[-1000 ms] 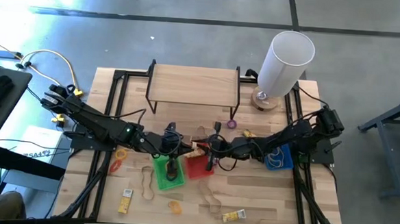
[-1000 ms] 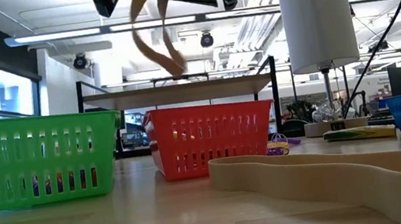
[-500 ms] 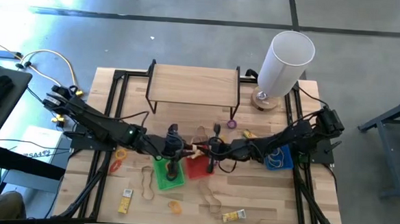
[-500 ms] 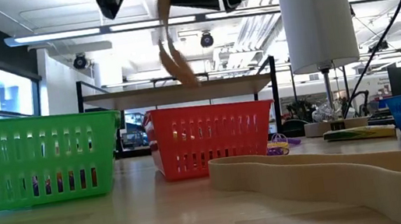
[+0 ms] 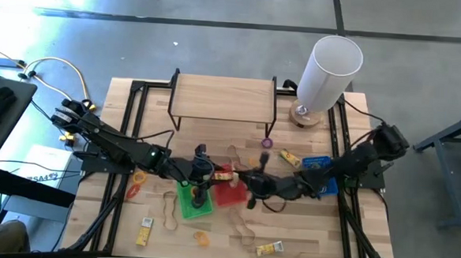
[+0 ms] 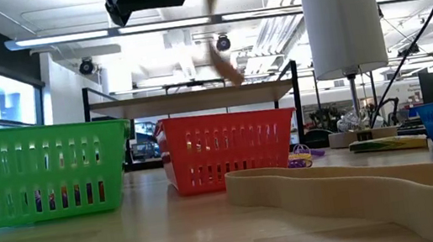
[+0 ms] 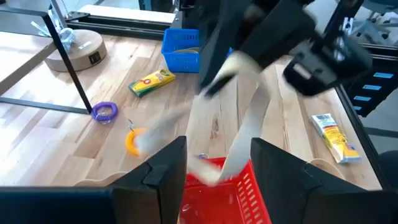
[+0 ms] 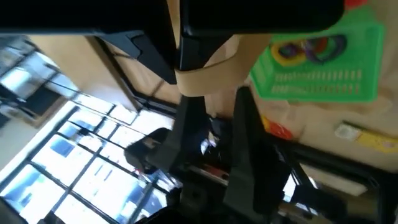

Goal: Pick & Place Office Desk Supplies
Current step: Put the white rubber band into the blue bin

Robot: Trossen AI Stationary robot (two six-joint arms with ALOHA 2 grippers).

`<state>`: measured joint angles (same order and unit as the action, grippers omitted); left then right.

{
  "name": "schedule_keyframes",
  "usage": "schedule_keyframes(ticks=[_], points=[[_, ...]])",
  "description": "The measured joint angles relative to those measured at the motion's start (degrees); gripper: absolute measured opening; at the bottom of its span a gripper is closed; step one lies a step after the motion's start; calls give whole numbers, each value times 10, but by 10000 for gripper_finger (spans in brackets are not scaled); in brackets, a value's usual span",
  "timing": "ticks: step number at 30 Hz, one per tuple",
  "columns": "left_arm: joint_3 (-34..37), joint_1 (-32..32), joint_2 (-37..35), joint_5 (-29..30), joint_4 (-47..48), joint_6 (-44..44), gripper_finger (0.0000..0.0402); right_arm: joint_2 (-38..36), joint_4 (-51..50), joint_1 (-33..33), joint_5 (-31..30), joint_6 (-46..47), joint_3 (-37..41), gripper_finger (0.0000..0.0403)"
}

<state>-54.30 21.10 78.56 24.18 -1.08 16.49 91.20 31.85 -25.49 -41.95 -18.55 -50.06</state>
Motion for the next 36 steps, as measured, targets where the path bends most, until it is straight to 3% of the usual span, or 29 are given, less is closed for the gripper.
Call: schedule_keyframes(ticks=[3, 6, 13, 17, 24, 36], points=[[0, 0, 0, 0, 0, 0, 174, -40, -74, -37, -58, 12, 0, 3], [0, 0, 0, 0, 0, 0, 174, -81, -172, -76, -93, 82, 0, 3], [0, 0, 0, 0, 0, 0, 174, -158, -469, -153, -100, 409, 0, 3], [0, -2, 0, 0, 0, 0, 174, -193, -597, -180, -52, 573, 0, 3], [0, -14, 0, -1, 0, 0, 174, -238, -768, -183, 74, 747, -11, 3], [0, -23, 0, -3, 2, 0, 174, -240, -1110, -182, 133, 955, -127, 3]])
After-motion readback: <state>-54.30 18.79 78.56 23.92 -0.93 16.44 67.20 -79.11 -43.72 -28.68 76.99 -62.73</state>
